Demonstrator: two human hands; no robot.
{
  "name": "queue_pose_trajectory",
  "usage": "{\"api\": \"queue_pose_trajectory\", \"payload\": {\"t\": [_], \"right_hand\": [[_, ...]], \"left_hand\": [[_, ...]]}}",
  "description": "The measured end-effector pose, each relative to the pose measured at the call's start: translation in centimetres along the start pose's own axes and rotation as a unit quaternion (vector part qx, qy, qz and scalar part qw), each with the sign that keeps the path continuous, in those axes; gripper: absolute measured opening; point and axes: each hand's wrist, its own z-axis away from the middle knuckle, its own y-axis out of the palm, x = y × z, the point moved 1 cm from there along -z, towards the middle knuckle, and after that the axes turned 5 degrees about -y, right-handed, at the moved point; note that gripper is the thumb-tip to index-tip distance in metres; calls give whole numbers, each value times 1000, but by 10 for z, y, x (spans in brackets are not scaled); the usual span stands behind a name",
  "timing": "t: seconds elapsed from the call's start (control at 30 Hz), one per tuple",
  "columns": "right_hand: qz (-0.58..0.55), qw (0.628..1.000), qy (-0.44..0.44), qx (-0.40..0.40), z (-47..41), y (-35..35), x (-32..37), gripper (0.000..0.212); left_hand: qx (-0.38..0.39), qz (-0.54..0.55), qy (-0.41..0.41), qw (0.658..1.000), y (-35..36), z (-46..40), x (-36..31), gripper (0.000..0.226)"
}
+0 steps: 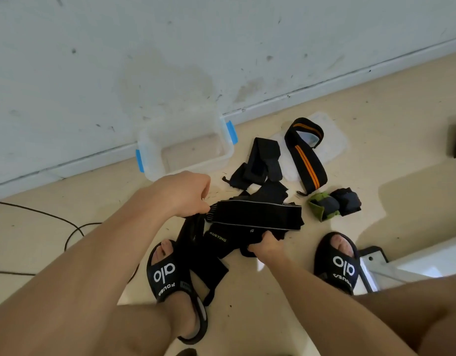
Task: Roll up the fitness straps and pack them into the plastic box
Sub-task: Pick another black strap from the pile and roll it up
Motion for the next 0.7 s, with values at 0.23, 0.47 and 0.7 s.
{"api": "queue_pose_trajectory", "payload": {"t": [0.23,0.47,0.7], "right_hand": [[-136,990,-39,-8,6,-5,1,54],[-233,971,-49,30,34,-32,11,69],[-288,956,-59,7,52,-50,14,47]], "left_hand": [[-4,-25,0,1000,8,-7,0,30],[-18,-72,9,997,9,-8,-20,61],[106,-7,59,993,60,-4,-47,79]]}}
